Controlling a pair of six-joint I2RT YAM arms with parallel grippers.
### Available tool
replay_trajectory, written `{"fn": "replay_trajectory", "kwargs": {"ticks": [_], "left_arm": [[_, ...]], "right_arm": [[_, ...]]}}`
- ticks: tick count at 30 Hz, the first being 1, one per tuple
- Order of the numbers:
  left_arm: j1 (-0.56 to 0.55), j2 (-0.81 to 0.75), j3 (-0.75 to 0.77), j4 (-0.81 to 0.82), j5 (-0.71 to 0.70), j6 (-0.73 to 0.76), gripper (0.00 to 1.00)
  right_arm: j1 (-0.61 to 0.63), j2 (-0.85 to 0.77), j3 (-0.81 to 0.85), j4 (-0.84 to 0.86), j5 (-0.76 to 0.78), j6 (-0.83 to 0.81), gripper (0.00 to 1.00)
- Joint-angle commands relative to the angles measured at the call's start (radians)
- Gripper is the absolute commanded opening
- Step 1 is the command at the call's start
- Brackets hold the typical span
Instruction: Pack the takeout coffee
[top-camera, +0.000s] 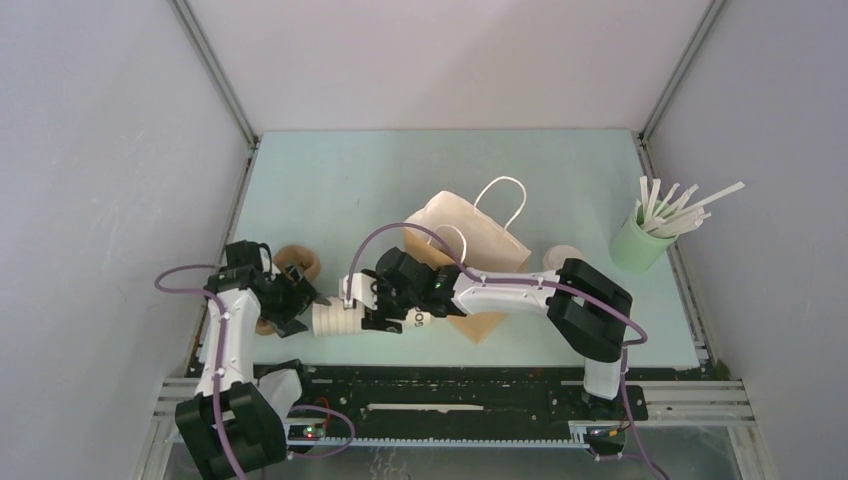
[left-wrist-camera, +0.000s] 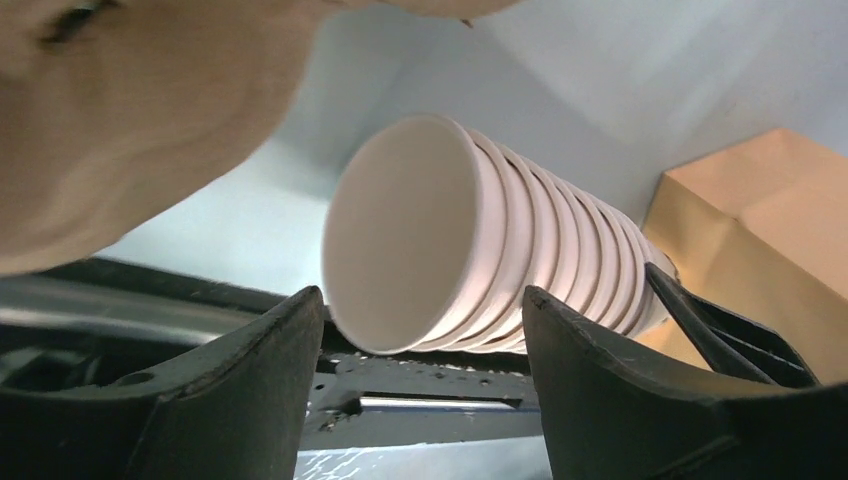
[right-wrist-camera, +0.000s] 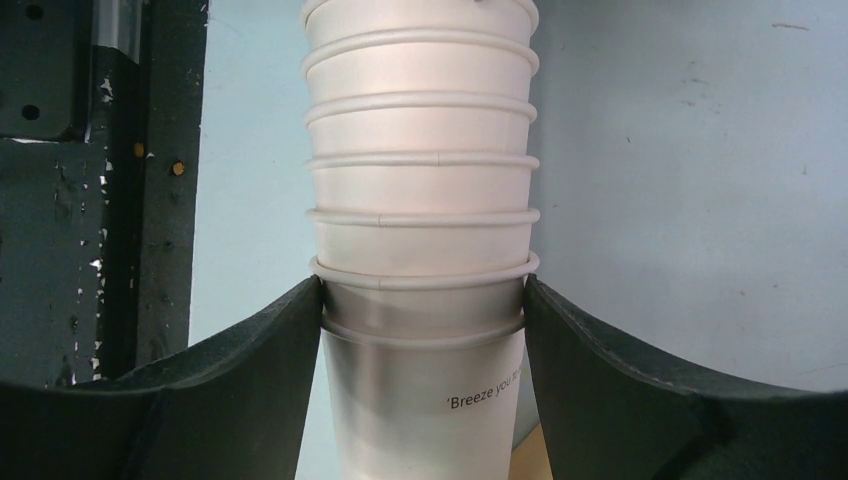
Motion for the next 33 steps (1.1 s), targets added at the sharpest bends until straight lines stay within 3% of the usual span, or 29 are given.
{"fn": "replay_trajectory", "kwargs": {"ticks": [1, 11, 18, 24, 33], "left_arm": [[-0.006, 0.010, -0.064, 0.166, 0.203, -0.027, 0.75], [-0.009, 0.082, -0.066, 0.230, 0.332, -0.021, 0.35], [-0.013, -0.038, 0.000, 0.101, 0.249, -0.039, 0.05], [-0.016, -0.083, 0.042, 0.049, 0.165, -0.044, 0.00], [-0.067, -0.077, 0.198, -0.032, 0.062, -0.042, 0.00]], "right_arm": [[-0.019, -0.027, -0.020, -0.019, 0.036, 0.001, 0.77], [0.002, -0.032, -0.020, -0.012, -0.001, -0.009, 0.77], [0.029, -0.034, 0.045, -0.011, 0.054, 0.104, 0.84], [0.042, -0.136, 0.085, -0.063, 0.067, 0.212, 0.96], [0.023, -0.235, 0.039, -0.184, 0.065, 0.216, 0.96]]}}
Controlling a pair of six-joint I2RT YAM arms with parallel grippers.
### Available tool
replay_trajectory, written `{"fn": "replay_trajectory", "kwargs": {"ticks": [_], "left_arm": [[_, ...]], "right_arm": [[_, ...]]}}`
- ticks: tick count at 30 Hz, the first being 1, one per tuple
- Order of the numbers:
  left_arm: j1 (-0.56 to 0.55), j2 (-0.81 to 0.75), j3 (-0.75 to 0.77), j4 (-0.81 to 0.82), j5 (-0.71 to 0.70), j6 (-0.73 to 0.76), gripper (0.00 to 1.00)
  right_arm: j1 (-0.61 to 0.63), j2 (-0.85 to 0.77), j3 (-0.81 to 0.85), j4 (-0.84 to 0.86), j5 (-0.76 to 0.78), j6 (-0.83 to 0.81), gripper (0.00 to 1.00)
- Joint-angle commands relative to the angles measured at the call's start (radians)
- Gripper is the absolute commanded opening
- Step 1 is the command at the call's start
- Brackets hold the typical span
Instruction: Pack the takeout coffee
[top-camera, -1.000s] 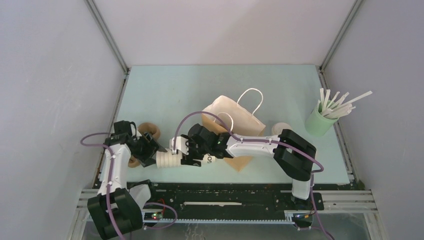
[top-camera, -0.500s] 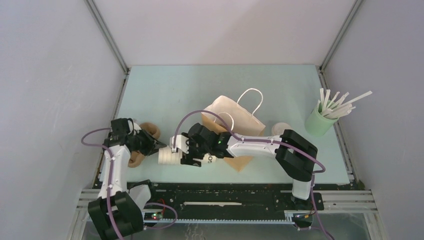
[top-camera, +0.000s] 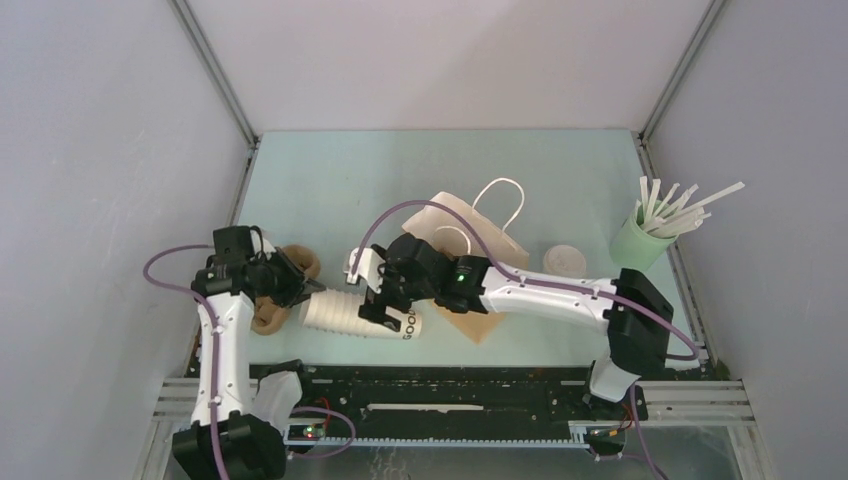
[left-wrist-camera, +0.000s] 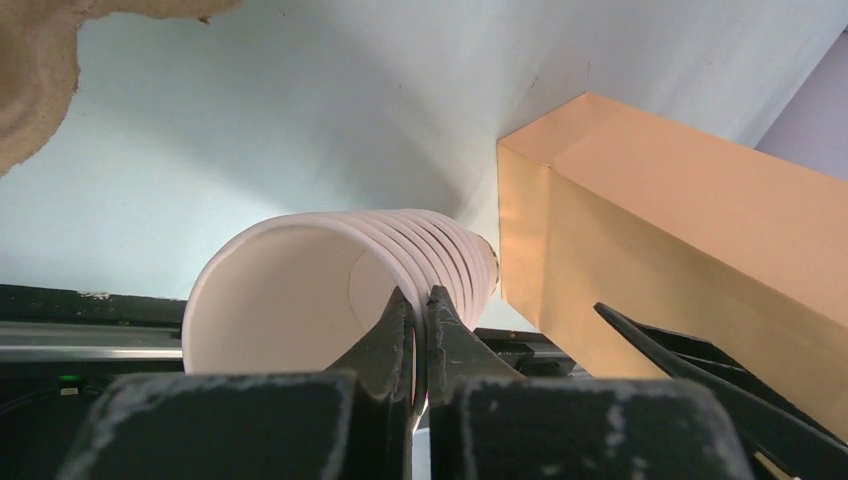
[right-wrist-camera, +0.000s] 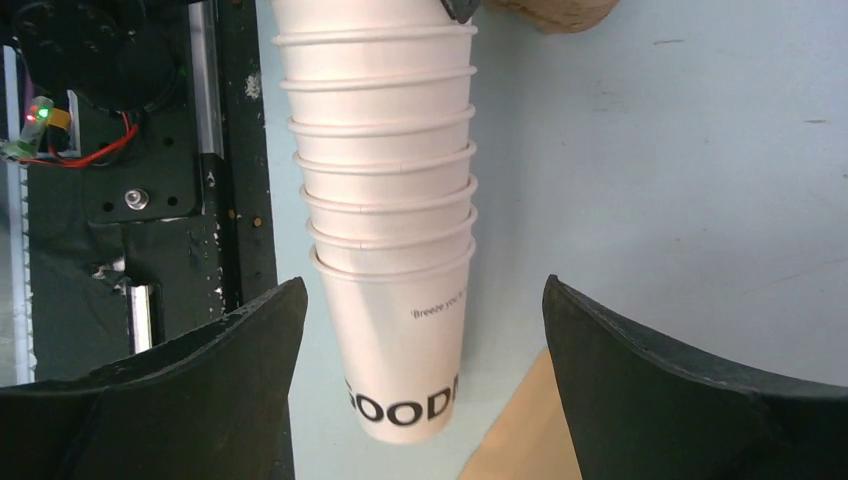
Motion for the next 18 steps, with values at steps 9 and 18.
{"fn": "replay_trajectory", "kwargs": {"ticks": [9, 18], "left_arm": [[-0.098, 0.034, 0.202, -0.110, -0.204, 0.070, 0.00], [-0.211, 0.087, 0.356, -0.168, -0.237, 0.035, 0.00]], "right_arm": [[0.006, -0.026, -0.109, -0.047, -0.010, 0.008, 0.72], [0.021, 0.088, -0.129, 0.238, -0.014, 0.150, 0.68]]}}
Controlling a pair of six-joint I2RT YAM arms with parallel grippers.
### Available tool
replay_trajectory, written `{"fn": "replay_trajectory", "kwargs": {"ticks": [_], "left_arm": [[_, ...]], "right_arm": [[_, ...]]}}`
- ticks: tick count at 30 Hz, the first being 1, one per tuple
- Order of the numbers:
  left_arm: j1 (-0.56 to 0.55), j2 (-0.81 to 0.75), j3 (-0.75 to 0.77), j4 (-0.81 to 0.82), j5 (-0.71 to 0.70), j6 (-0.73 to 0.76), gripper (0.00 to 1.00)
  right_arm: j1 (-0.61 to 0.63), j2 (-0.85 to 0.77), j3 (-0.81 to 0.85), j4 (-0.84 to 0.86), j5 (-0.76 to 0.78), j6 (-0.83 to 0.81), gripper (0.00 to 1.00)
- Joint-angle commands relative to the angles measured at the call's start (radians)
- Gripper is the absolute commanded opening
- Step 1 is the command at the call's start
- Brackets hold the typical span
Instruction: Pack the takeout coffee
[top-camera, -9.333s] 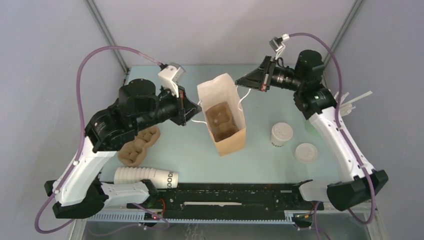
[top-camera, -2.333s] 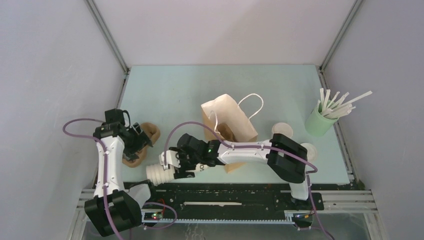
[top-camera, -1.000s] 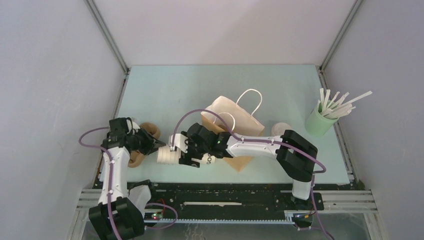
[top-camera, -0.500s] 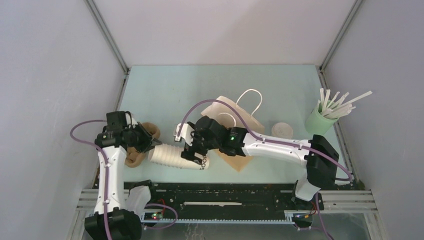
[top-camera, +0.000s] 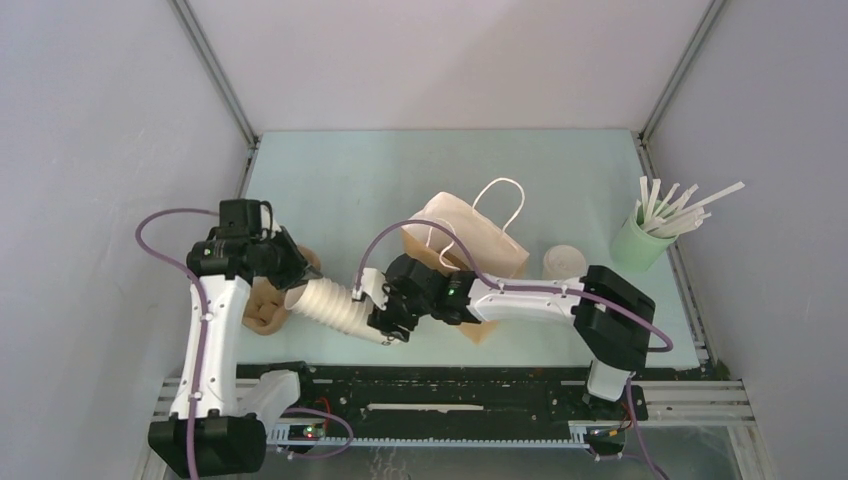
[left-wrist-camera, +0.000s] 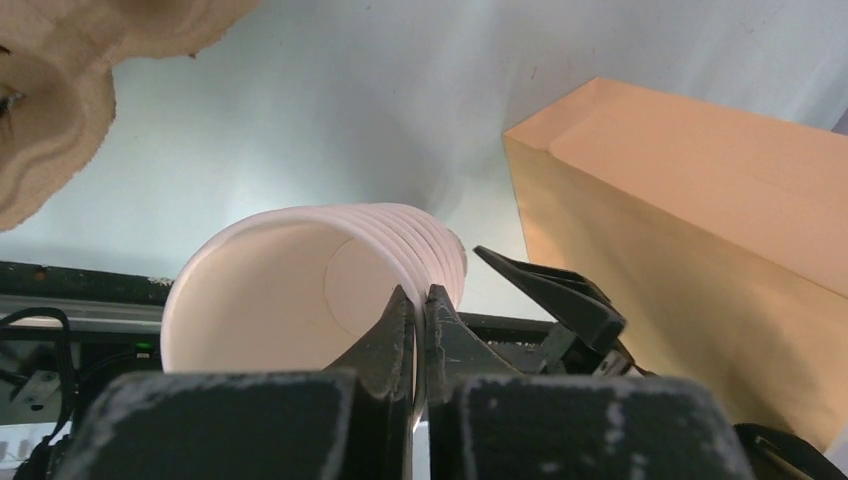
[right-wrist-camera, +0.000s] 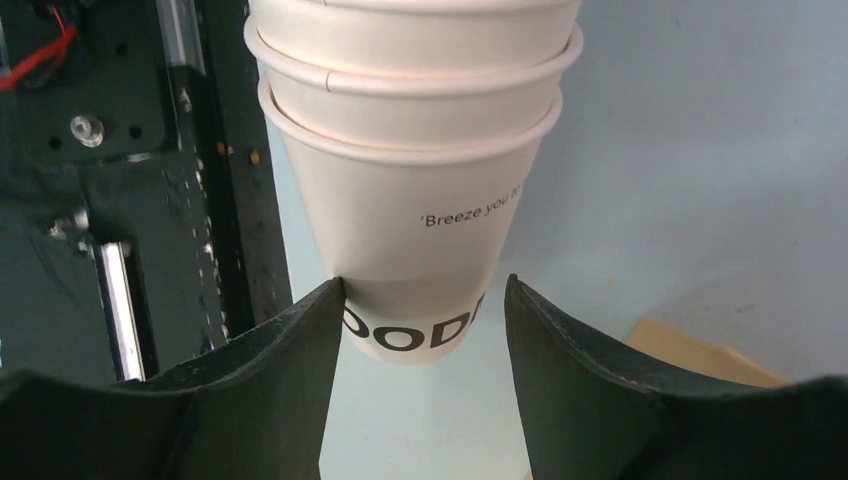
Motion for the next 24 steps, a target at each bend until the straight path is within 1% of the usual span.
{"fn": "replay_trajectory", "kwargs": {"ticks": [1, 4, 8, 13, 17, 24], "left_arm": [[-0.051, 0.010, 0.129, -0.046, -0.066, 0.008, 0.00], [-0.072, 0.007, 0.162, -0.070, -0.063, -0.017, 0.00], [-0.091, -0.008, 0.145, -0.092, -0.070, -0.033, 0.00], [-0.093, -0.046, 0.140, -0.106, -0.067, -0.063, 0.00], [-0.092, -0.052, 0.142, -0.112, -0.021, -0.078, 0.00], [-0.093, -0.080, 0.119, -0.123, -0.015, -0.094, 0.00]], "right_arm": [[0.015, 0.046, 0.001, 0.242, -0.005, 0.116, 0.68], [0.020, 0.065, 0.004, 0.348, 0.009, 0.173, 0.68], [0.016, 0.110, 0.025, 0.473, 0.008, 0.229, 0.69], [0.007, 0.209, 0.108, 0.541, -0.021, 0.276, 0.69], [0.005, 0.243, 0.142, 0.591, -0.033, 0.290, 0.69], [0.001, 0.312, 0.229, 0.602, -0.037, 0.306, 0.69]]}}
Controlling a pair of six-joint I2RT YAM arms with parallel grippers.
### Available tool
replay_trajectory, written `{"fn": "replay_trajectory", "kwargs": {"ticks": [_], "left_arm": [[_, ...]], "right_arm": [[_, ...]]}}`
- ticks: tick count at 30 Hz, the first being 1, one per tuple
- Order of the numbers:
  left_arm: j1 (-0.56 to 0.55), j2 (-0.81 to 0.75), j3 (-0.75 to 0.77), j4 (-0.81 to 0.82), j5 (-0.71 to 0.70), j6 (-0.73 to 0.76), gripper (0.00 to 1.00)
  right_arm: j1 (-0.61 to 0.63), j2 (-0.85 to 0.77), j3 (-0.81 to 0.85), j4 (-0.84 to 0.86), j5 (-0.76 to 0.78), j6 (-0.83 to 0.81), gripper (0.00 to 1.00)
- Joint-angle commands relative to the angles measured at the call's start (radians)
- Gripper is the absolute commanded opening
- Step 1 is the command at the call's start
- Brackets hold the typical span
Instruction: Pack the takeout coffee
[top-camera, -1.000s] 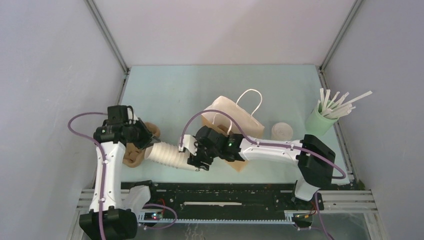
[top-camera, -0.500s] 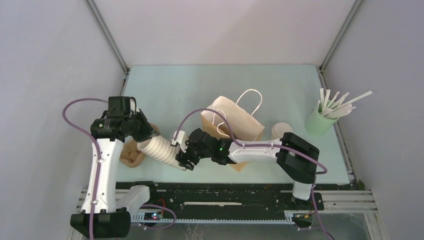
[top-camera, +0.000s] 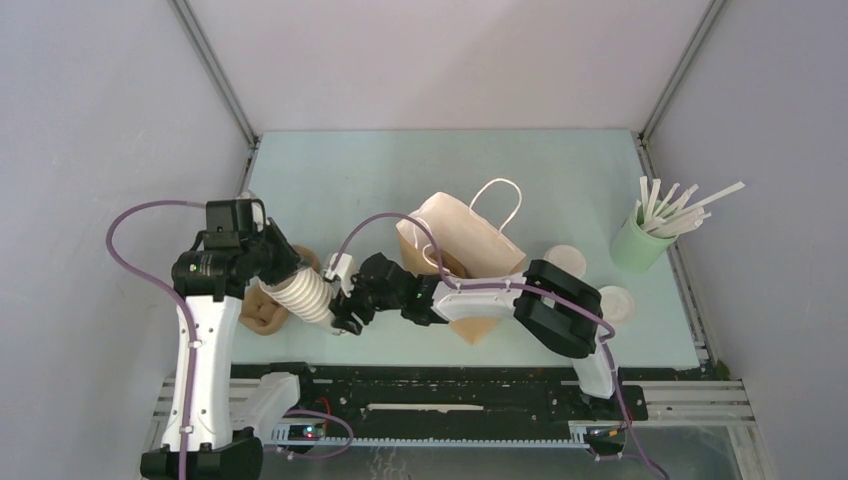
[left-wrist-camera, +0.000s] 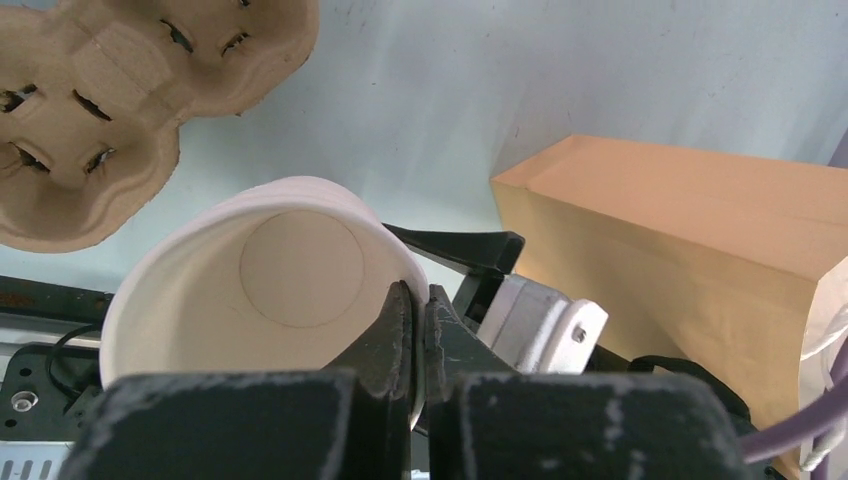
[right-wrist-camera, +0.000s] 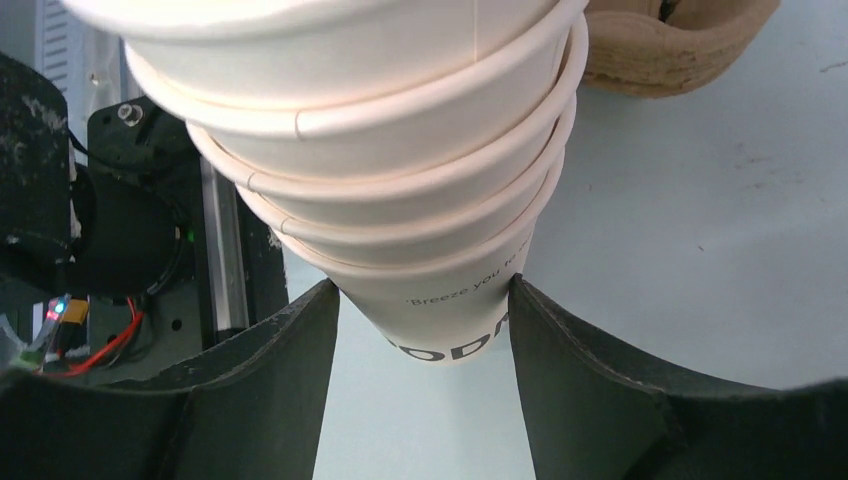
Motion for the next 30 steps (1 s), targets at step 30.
{"fn": "replay_trajectory", "kwargs": {"ticks": [30], "left_arm": [[-0.058, -0.059, -0.116, -0.067, 0.197, -0.101, 0.29]], "right_arm": [[0.043, -0.408, 0.134, -0.399, 0.021, -0.051, 0.90]]}}
